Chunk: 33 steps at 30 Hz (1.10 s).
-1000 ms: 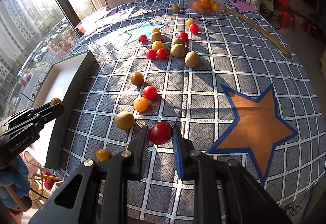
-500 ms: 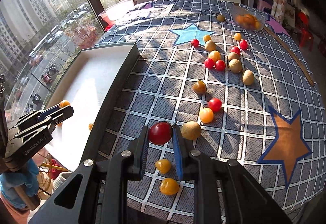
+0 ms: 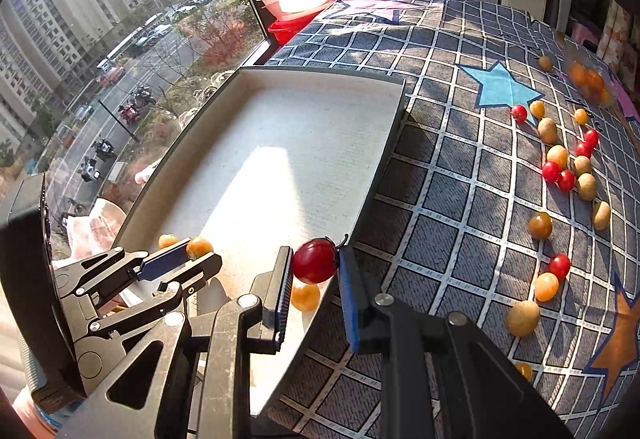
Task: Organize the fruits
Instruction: 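Carry both tomatoes into the white tray and open both tools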
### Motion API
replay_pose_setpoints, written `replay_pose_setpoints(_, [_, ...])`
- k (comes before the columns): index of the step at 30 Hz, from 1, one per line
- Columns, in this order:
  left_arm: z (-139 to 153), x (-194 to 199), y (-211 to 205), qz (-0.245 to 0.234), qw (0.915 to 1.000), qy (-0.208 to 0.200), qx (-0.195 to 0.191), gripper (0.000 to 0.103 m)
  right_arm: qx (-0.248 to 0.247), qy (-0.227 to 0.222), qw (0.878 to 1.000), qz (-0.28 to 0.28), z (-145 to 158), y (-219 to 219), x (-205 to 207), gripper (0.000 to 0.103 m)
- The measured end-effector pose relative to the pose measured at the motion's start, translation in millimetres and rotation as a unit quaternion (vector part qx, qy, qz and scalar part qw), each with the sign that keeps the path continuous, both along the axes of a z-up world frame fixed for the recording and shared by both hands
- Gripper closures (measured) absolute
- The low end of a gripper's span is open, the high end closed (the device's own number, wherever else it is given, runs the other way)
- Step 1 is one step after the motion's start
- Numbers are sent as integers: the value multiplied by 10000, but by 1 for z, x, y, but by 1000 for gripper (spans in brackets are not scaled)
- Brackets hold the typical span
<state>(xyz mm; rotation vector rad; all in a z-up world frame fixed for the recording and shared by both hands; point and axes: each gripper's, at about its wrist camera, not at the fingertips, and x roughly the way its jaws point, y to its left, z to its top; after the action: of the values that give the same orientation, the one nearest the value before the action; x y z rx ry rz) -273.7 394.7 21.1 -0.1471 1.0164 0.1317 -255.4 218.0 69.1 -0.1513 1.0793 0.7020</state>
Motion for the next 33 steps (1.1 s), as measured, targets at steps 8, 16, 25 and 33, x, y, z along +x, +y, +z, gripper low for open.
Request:
replay_pose_setpoints(8, [-1, -1, -2, -29, 9999, 18, 120, 78, -213, 126, 9992, 319, -15, 34, 8, 79])
replay_pose_setpoints(16, [-2, -3, -4, -34, 9999, -5, 163, 78, -497, 232, 9973, 495, -32, 51, 13, 78])
replay_pose_setpoints(25, [-1, -3, -3, 66, 9998, -48, 205, 17, -194, 157, 9994, 256, -14, 40, 24, 46])
replay_pose_setpoints(33, [6, -7, -3, 134, 9997, -102, 167, 17, 126, 29, 9998, -145, 9, 6, 30, 32])
